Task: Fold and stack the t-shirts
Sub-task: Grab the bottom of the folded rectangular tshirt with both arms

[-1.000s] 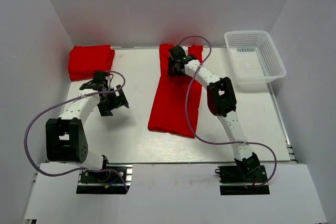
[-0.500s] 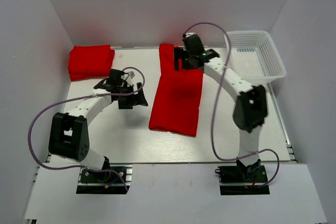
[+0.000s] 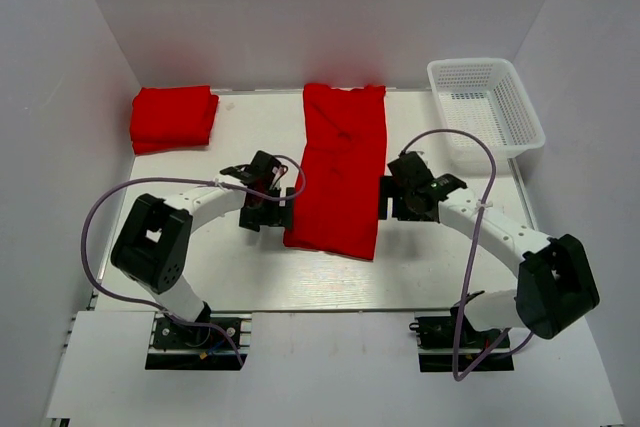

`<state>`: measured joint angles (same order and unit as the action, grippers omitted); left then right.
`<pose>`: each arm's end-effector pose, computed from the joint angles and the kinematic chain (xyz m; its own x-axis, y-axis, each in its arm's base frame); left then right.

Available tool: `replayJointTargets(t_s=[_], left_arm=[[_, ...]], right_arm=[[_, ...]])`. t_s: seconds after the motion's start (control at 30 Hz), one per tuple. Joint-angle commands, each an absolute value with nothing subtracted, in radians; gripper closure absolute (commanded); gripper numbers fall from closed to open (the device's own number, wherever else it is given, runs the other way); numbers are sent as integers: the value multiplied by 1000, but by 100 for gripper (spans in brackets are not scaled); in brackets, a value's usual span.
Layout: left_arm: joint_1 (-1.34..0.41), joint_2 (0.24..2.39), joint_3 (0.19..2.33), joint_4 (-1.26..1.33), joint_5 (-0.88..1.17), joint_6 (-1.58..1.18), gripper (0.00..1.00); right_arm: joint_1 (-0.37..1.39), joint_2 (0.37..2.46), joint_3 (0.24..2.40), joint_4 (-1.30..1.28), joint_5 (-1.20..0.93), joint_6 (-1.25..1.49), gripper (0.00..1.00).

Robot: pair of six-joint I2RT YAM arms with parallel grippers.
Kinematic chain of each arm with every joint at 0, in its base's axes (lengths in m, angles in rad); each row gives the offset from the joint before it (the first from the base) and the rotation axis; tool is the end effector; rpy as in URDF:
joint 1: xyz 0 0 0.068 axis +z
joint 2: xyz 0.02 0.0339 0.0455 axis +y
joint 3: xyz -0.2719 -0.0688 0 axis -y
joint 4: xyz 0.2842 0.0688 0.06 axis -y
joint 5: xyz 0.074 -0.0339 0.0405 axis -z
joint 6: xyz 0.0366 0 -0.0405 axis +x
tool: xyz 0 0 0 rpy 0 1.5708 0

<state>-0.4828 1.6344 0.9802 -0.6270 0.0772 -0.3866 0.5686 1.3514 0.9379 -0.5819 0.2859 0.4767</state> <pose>0.2917 -0.1561 0.1536 -0.9681 0.0830 -0.2366 0.1267 0.9762 -0.1761 0.2622 0.1553 0.2281 -0.8059 0.0075 -0.5921 -0.0197 0.9990 0.0395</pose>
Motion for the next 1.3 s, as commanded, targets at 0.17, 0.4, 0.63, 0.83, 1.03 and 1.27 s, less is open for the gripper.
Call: replayJointTargets(t_s=[0.17,0.4,0.63,0.83,1.03,1.27], left_arm=[[-568,1652,956,-591,-20,-428,0],[-607,1674,934,-620,-52,-466,8],[-640,1695,874,-545,14,-488,23],[-681,1733,874,-531,23,-488,57],[-715,1743,874,-529,44,-479,100],[-749,1698,864,-557,54,-521,100]], right_arm=[[610,1296,853,-551,299,600,10],[647,1335,833,-538,294,673,10],[696,1377,824,-549,328,738,10],[729,1413,819,-603,345,805,10],[749,1417,827,-641,356,839,10],[779,1439,845,-649,324,837,10]])
